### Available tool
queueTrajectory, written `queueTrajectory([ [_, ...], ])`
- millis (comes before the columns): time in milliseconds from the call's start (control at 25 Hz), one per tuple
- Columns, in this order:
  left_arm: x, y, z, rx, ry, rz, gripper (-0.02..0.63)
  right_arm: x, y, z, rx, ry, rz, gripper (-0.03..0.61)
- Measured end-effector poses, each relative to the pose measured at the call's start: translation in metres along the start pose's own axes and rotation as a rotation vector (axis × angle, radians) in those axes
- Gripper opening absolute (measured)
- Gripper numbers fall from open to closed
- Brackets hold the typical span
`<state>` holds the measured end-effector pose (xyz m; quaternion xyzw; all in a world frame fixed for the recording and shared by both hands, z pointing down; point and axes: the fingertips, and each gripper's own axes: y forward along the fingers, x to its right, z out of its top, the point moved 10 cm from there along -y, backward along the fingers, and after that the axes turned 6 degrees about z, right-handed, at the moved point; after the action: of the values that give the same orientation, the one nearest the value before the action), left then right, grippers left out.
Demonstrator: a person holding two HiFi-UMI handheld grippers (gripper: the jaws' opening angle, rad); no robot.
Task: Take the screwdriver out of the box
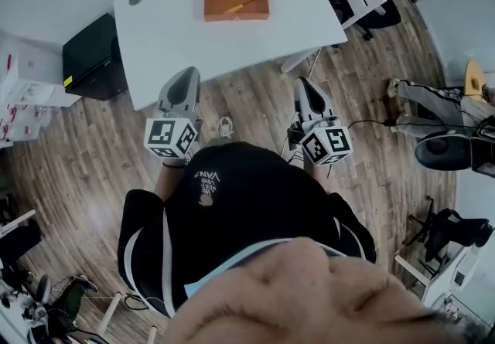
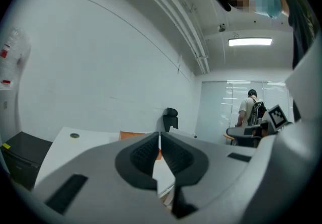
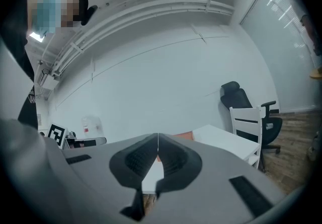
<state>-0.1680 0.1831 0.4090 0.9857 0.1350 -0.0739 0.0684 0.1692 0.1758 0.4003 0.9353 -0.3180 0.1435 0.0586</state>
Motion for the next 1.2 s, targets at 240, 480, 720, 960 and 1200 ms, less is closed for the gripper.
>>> queueTrajectory([
  [240,-0.032,0.031,0.007,-0.005,-0.005,-0.013,0.023,0.003,0.041,0.003,0.000,-0.006,-0.010,0.012],
  [480,-0.059,0.060,0.016,-0.006,-0.002,-0.054,0.023,0.002,0.077,0.005,0.011,-0.012,-0.036,0.012],
  [720,-0.080,0.083,0.021,-0.004,0.007,-0.082,0.023,0.003,0.097,0.004,0.015,-0.012,-0.075,0.012],
  [960,-0.080,0.102,0.017,-0.028,-0.003,-0.099,0.023,0.016,0.106,0.008,0.004,-0.008,-0.097,0.012],
  [1200,-0.080,0.128,0.018,-0.024,-0.006,-0.076,0.023,0.043,0.129,0.017,-0.003,-0.019,-0.078,0.012],
])
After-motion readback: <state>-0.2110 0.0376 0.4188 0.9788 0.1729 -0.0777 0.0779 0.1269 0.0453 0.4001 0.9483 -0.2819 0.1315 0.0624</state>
